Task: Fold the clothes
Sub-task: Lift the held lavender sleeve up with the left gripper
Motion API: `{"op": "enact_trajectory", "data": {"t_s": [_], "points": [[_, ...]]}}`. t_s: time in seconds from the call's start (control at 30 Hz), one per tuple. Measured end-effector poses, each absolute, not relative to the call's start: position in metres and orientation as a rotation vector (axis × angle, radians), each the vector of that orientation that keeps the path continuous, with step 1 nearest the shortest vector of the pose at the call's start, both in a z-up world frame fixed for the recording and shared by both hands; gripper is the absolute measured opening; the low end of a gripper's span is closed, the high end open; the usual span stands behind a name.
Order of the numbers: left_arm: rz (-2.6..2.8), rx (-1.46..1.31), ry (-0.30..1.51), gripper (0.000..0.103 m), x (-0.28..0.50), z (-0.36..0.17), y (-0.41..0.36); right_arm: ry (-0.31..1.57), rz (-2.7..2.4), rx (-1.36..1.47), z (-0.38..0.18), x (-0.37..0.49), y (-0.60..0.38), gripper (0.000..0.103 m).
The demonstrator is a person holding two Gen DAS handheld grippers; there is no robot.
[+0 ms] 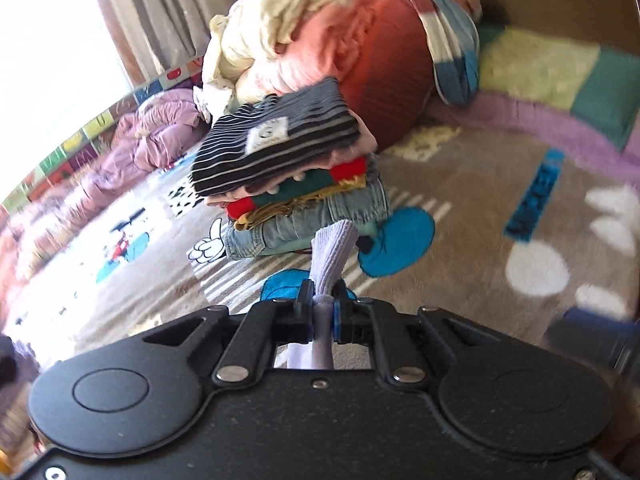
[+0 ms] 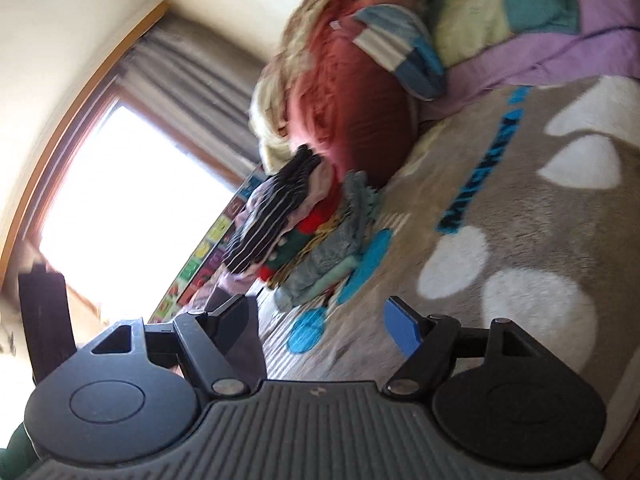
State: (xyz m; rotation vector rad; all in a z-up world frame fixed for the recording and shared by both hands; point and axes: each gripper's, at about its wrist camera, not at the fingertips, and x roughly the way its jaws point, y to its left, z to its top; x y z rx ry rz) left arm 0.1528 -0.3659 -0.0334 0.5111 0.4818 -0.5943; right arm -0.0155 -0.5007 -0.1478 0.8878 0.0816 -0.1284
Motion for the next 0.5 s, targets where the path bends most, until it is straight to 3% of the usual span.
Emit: {"op": "enact_trajectory", "data": {"t_s": [0.5], "points": [[-0.549,0.319,0.435,0.007,0.169,0.043,-0.252,0.294,0.175,0.193,-0.112,0.023,-0.295,0.078]]}}
